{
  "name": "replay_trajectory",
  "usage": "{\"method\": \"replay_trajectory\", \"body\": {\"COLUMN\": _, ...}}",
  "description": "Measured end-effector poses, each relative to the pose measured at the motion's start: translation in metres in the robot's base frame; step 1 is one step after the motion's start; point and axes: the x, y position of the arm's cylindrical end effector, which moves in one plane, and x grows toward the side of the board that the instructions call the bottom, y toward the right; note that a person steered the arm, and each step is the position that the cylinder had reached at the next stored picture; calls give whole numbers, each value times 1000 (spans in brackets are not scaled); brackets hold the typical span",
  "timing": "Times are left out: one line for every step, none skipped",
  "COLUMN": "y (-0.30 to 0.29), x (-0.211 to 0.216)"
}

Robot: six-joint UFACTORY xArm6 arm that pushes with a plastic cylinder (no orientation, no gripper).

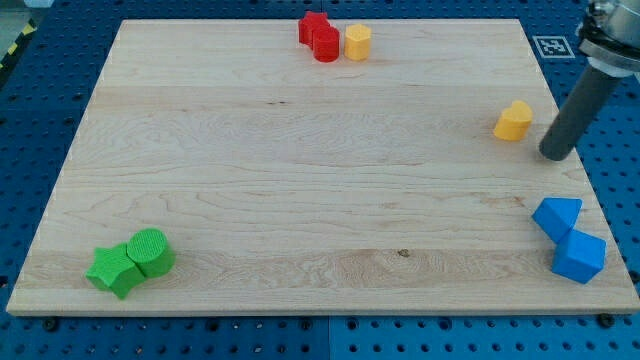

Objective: Slide the heart diagonally bottom right towards the hexagon

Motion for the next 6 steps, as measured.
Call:
{"method": "replay_trajectory", "body": {"y": -8, "x": -15}}
{"method": "replay_trajectory", "body": {"y": -18, "x": -29}}
{"method": "replay_trajectory", "body": {"y": -38, "x": -42}}
{"method": "replay_trajectory", "body": {"y": -61, "x": -57}}
{"method": "replay_trajectory", "body": {"y": -82, "x": -73}}
{"method": "replay_trajectory", "body": {"y": -96, "x": -89}}
